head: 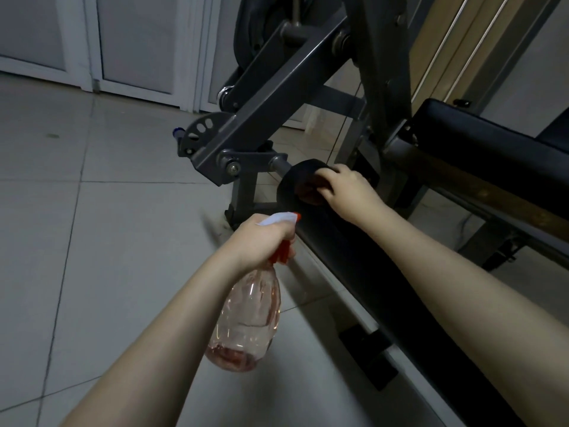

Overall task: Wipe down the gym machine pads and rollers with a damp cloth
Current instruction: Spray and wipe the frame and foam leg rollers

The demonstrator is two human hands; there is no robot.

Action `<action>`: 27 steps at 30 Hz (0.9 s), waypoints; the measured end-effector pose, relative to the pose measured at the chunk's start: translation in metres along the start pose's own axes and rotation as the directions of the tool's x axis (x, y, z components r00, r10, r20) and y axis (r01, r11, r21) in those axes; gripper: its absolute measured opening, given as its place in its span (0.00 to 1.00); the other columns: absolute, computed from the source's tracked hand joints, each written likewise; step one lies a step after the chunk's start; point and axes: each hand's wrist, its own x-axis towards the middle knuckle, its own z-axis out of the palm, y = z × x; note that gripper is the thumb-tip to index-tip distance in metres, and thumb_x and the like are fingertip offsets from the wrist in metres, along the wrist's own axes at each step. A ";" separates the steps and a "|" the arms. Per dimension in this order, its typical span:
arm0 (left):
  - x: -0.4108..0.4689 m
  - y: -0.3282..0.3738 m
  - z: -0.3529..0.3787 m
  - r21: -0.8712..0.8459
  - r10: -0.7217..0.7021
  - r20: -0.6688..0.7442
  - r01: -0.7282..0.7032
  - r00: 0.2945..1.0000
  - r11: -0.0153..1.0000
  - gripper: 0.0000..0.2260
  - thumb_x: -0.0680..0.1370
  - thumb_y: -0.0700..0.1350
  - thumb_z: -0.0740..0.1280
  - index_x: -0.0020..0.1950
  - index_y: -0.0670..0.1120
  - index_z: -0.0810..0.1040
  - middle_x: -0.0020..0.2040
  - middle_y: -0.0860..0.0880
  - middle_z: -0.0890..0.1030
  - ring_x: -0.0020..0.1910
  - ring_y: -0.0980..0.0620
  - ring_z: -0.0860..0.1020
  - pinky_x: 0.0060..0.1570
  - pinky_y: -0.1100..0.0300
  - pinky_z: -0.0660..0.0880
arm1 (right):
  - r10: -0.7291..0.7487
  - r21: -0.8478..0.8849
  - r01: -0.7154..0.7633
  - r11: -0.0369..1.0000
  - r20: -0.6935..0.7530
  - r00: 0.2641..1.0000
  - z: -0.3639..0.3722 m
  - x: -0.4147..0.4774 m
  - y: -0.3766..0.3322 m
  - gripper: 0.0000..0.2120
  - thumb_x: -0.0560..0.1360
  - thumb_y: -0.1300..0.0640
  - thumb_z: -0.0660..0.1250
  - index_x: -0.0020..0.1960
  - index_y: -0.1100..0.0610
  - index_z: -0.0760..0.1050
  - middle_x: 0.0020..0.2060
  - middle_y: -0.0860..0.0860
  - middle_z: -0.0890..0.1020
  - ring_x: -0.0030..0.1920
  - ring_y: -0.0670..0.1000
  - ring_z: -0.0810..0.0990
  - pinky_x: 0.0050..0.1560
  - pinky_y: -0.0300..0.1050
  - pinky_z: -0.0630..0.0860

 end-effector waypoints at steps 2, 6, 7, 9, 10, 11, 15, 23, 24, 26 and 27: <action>-0.001 0.000 -0.004 -0.009 0.004 -0.015 -0.004 1.000 1.000 0.09 0.78 0.44 0.62 0.54 0.45 0.80 0.36 0.47 0.83 0.36 0.51 0.80 0.38 0.59 0.72 | 0.011 0.036 -0.012 0.999 0.036 0.999 0.003 0.014 -0.009 0.21 0.78 0.52 0.61 0.71 0.46 0.64 0.71 0.54 0.66 0.69 0.59 0.66 0.66 0.61 0.67; -0.004 0.002 -0.010 -0.055 -0.013 -0.024 0.012 1.000 0.998 0.10 0.78 0.42 0.62 0.55 0.41 0.80 0.36 0.45 0.82 0.32 0.52 0.79 0.32 0.65 0.73 | -0.135 -0.102 0.140 0.985 0.061 0.989 -0.006 -0.027 0.005 0.22 0.77 0.53 0.63 0.70 0.44 0.65 0.74 0.53 0.61 0.74 0.58 0.57 0.71 0.59 0.61; -0.004 0.003 -0.012 -0.058 -0.012 -0.023 0.010 1.000 0.998 0.11 0.78 0.42 0.62 0.56 0.40 0.80 0.36 0.45 0.82 0.32 0.52 0.79 0.30 0.67 0.73 | -0.175 -0.142 0.182 0.973 0.060 0.983 -0.008 -0.042 0.011 0.23 0.77 0.52 0.63 0.71 0.43 0.64 0.74 0.53 0.60 0.74 0.58 0.56 0.72 0.59 0.59; -0.004 0.003 -0.014 -0.065 -0.009 -0.020 0.008 1.000 0.998 0.11 0.78 0.42 0.62 0.56 0.38 0.80 0.37 0.44 0.82 0.32 0.51 0.79 0.27 0.70 0.73 | -0.184 -0.194 0.194 0.962 0.067 0.981 -0.011 -0.059 0.017 0.24 0.78 0.51 0.61 0.72 0.43 0.61 0.75 0.54 0.56 0.75 0.59 0.54 0.73 0.58 0.58; -0.004 0.002 -0.014 -0.068 -0.012 -0.020 0.010 1.000 0.998 0.11 0.78 0.41 0.62 0.56 0.38 0.80 0.37 0.44 0.82 0.32 0.51 0.79 0.27 0.70 0.72 | -0.167 -0.219 0.179 0.959 0.072 0.983 -0.011 -0.057 0.014 0.24 0.78 0.51 0.61 0.73 0.43 0.60 0.75 0.56 0.55 0.75 0.60 0.54 0.72 0.58 0.58; -0.003 0.002 -0.014 -0.063 -0.015 -0.021 0.014 1.000 0.998 0.11 0.78 0.42 0.62 0.56 0.39 0.80 0.37 0.44 0.82 0.33 0.51 0.79 0.29 0.68 0.73 | -0.148 -0.241 0.163 0.957 0.077 0.986 -0.009 -0.051 0.008 0.24 0.79 0.51 0.60 0.73 0.43 0.60 0.75 0.57 0.55 0.74 0.61 0.54 0.72 0.59 0.59; 0.001 -0.004 -0.014 -0.013 -0.030 -0.022 0.030 0.999 0.999 0.09 0.78 0.45 0.63 0.54 0.47 0.80 0.37 0.46 0.83 0.36 0.50 0.79 0.38 0.60 0.71 | -0.124 -0.267 0.138 0.954 0.068 0.990 0.006 -0.003 -0.026 0.23 0.79 0.54 0.59 0.73 0.45 0.62 0.75 0.59 0.52 0.74 0.64 0.53 0.71 0.63 0.57; 0.006 -0.015 -0.014 0.003 -0.055 -0.019 0.055 0.998 0.999 0.12 0.79 0.44 0.61 0.61 0.48 0.77 0.40 0.44 0.83 0.35 0.52 0.80 0.34 0.64 0.74 | -0.167 -0.189 0.184 0.965 0.102 0.981 0.009 0.026 -0.035 0.22 0.79 0.54 0.60 0.72 0.46 0.63 0.75 0.55 0.57 0.74 0.61 0.51 0.71 0.64 0.54; 0.006 -0.015 -0.014 0.009 -0.053 -0.017 0.053 0.998 0.999 0.12 0.79 0.44 0.62 0.61 0.47 0.77 0.40 0.44 0.83 0.36 0.51 0.80 0.36 0.62 0.74 | -0.181 -0.184 0.197 0.963 0.103 0.978 0.007 0.019 -0.030 0.22 0.79 0.54 0.60 0.72 0.46 0.64 0.75 0.54 0.58 0.75 0.60 0.51 0.71 0.63 0.54; 0.006 -0.014 -0.013 0.007 -0.046 -0.015 0.047 0.999 0.999 0.12 0.79 0.44 0.62 0.61 0.46 0.78 0.40 0.44 0.83 0.36 0.51 0.80 0.36 0.62 0.74 | -0.180 -0.179 0.199 0.963 0.118 0.977 0.002 0.007 -0.020 0.22 0.78 0.53 0.61 0.72 0.45 0.64 0.75 0.53 0.58 0.75 0.59 0.51 0.72 0.61 0.55; 0.006 -0.014 -0.012 0.002 -0.044 -0.014 0.044 0.999 0.999 0.12 0.79 0.44 0.62 0.61 0.46 0.78 0.39 0.44 0.83 0.35 0.51 0.80 0.34 0.64 0.74 | -0.174 -0.184 0.194 0.964 0.119 0.978 0.001 0.002 -0.016 0.23 0.78 0.53 0.61 0.72 0.45 0.63 0.75 0.53 0.57 0.75 0.59 0.51 0.72 0.61 0.55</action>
